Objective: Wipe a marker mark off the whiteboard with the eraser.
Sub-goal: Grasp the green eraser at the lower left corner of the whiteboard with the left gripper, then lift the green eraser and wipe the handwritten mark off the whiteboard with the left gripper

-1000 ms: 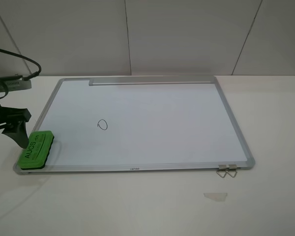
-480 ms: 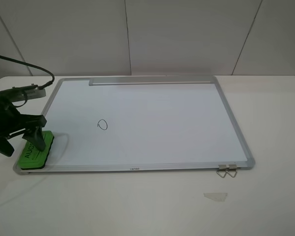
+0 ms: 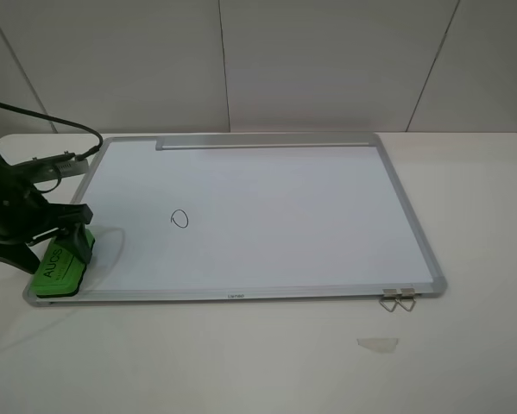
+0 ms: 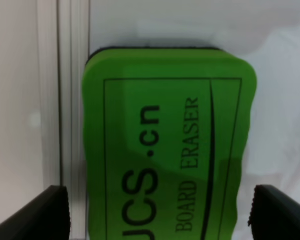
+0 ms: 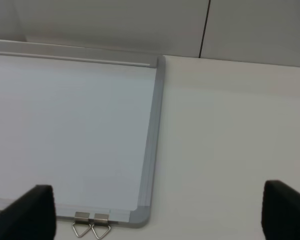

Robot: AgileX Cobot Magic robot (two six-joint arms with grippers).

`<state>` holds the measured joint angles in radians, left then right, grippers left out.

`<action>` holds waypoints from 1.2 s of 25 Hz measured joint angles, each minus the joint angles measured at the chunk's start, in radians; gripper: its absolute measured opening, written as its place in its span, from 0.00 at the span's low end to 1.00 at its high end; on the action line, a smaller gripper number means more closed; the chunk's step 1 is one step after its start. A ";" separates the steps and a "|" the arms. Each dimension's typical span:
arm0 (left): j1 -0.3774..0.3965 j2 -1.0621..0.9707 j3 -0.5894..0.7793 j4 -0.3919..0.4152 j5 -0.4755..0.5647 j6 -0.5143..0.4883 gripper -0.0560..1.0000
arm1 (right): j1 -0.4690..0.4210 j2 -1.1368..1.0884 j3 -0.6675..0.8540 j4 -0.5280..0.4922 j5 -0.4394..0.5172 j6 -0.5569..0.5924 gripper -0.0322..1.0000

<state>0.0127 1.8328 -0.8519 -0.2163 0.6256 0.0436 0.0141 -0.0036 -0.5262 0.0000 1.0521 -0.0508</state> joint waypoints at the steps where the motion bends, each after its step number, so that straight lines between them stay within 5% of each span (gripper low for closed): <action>1: 0.000 0.005 0.000 -0.003 -0.005 0.003 0.75 | 0.000 0.000 0.000 0.000 0.000 0.000 0.83; 9: 0.000 0.023 -0.001 -0.006 -0.014 0.008 0.75 | 0.000 0.000 0.000 0.000 0.000 0.000 0.83; 14: 0.000 0.025 -0.001 -0.010 -0.015 -0.010 0.62 | 0.000 0.000 0.000 0.000 0.000 0.000 0.83; 30: 0.000 0.026 -0.001 -0.010 -0.015 -0.032 0.62 | 0.000 0.000 0.000 0.000 0.000 0.000 0.83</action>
<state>0.0127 1.8587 -0.8529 -0.2267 0.6103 0.0114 0.0141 -0.0036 -0.5262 0.0000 1.0521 -0.0508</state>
